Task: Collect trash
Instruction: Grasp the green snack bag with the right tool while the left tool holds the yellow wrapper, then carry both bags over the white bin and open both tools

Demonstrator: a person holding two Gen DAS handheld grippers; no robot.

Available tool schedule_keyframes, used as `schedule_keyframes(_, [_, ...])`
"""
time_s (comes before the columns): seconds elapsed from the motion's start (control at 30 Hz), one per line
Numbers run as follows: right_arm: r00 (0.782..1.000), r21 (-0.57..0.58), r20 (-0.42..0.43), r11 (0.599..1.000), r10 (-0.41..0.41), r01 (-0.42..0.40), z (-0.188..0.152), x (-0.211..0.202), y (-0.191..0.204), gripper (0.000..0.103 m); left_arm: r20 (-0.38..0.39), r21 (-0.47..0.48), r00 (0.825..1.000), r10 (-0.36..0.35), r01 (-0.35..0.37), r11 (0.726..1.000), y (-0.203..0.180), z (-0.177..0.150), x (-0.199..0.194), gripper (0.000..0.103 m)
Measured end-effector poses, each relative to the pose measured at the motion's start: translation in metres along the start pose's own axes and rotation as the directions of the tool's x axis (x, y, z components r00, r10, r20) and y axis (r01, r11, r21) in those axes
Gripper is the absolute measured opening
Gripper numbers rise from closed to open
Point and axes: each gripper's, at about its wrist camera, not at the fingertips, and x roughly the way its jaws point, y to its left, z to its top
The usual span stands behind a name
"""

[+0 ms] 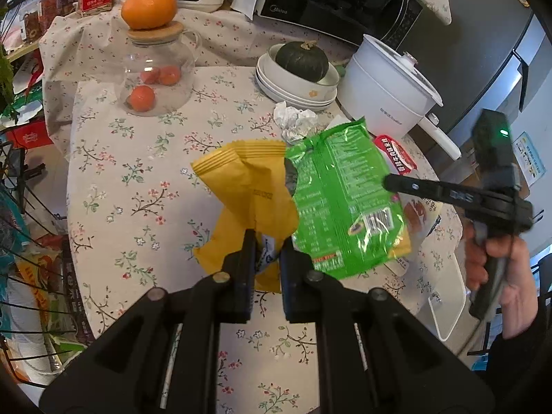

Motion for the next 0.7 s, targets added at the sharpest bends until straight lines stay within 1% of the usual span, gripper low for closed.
schedule_keyframes(0.03, [1.0, -0.003, 0.007, 1.0, 0.016, -0.016, -0.004, -0.006, 0.004, 0.003, 0.001, 0.0, 1.0, -0.003, 0.003, 1.0, -0.001, -0.001, -0.001, 0.014])
schedule_keyframes(0.2, [0.999, -0.016, 0.031, 1.0, 0.012, -0.011, -0.026, -0.034, 0.02, 0.002, 0.014, 0.012, 1.0, -0.013, 0.012, 1.0, -0.005, -0.004, -0.008, 0.014])
schedule_keyframes(0.37, [1.0, -0.014, 0.013, 1.0, -0.001, 0.002, -0.047, -0.052, 0.029, 0.003, 0.012, 0.026, 1.0, -0.013, 0.013, 1.0, -0.011, -0.009, -0.01, 0.014])
schedule_keyframes(0.4, [1.0, -0.024, 0.003, 1.0, -0.012, 0.012, -0.049, -0.052, 0.031, 0.003, 0.009, 0.03, 1.0, -0.013, 0.013, 0.999, -0.012, -0.01, -0.01, 0.014])
schedule_keyframes(0.47, [1.0, -0.014, -0.011, 1.0, -0.021, 0.021, -0.054, -0.049, 0.031, 0.007, 0.005, 0.034, 1.0, -0.014, 0.014, 0.999, -0.015, -0.013, -0.01, 0.014])
schedule_keyframes(0.6, [0.998, 0.007, -0.042, 0.999, -0.037, 0.038, -0.062, -0.036, 0.025, 0.008, 0.003, 0.038, 1.0, -0.015, 0.015, 0.999, -0.019, -0.015, -0.01, 0.014])
schedule_keyframes(0.7, [0.996, -0.017, -0.068, 0.998, -0.059, 0.058, -0.066, -0.024, 0.028, 0.008, 0.002, 0.044, 1.0, -0.013, 0.013, 0.999, -0.021, -0.017, -0.009, 0.014])
